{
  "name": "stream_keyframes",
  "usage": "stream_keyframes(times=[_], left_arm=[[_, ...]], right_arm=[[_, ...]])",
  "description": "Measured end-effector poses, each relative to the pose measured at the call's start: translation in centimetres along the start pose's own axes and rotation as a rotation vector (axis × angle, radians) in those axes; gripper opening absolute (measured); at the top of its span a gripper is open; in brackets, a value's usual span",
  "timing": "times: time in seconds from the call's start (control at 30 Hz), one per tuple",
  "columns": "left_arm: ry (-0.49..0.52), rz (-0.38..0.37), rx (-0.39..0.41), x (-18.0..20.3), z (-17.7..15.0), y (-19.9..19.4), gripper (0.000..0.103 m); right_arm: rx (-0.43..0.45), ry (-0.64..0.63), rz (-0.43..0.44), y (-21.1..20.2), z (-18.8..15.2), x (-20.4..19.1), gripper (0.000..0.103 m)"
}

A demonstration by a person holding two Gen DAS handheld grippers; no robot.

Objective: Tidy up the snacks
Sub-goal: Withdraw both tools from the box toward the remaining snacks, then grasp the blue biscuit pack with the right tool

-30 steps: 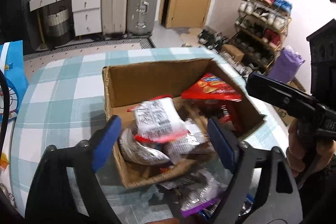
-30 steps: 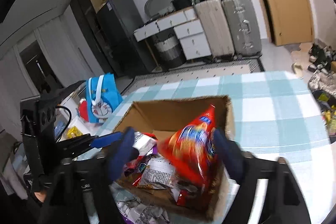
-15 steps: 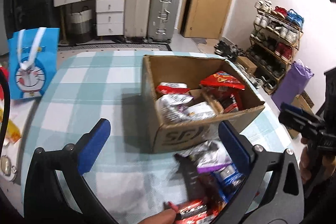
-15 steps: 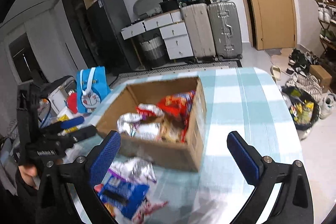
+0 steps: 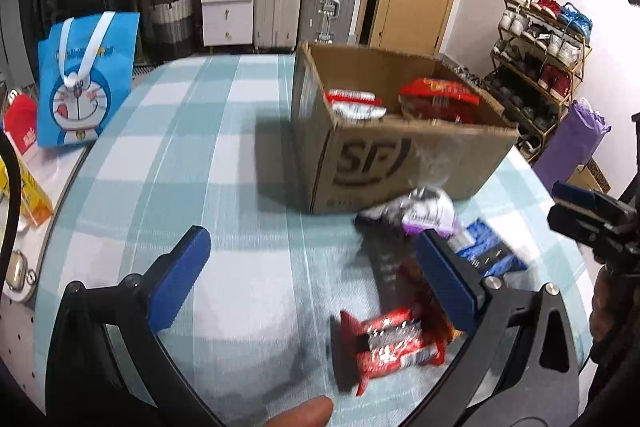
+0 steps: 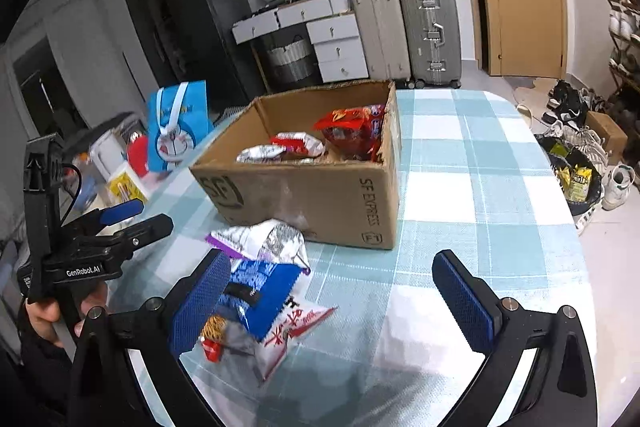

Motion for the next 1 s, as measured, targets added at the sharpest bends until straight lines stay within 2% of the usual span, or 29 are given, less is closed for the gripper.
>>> stream_keyframes(times=[0.27, 0.43, 0.7, 1.0], left_arm=[[0.01, -0.011, -0.064, 0.3, -3.1, 1.5, 0.102], [0.008, -0.013, -0.096, -0.1, -4.4, 2.5, 0.102], [-0.028, -0.029, -0.117, -1.0, -5.4, 2.8, 0.102], [-0.047, -0.032, -0.123, -1.4, -5.8, 2.5, 0.102]], right_arm=[[-0.048, 0.02, -0.001, 0.8, -2.0, 0.1, 0.103], [-0.074, -0.027, -0.012, 1.6, -3.0, -1.0, 0.103], [-0.116, -0.07, 0.035, 2.9, -3.9, -3.5, 0.103], [-0.159, -0.128, 0.042, 5.5, -4.8, -6.0, 0.103]])
Point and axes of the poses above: each gripper's, at about its wrist camera, not at the fingertips, and y roughly the way its jaws point, x to its right, z to its top, the point moved 10 cm from there along y, roughly the way its jaws point, and after that the axes turned 12 degrees about y, right-handed, at the moved point
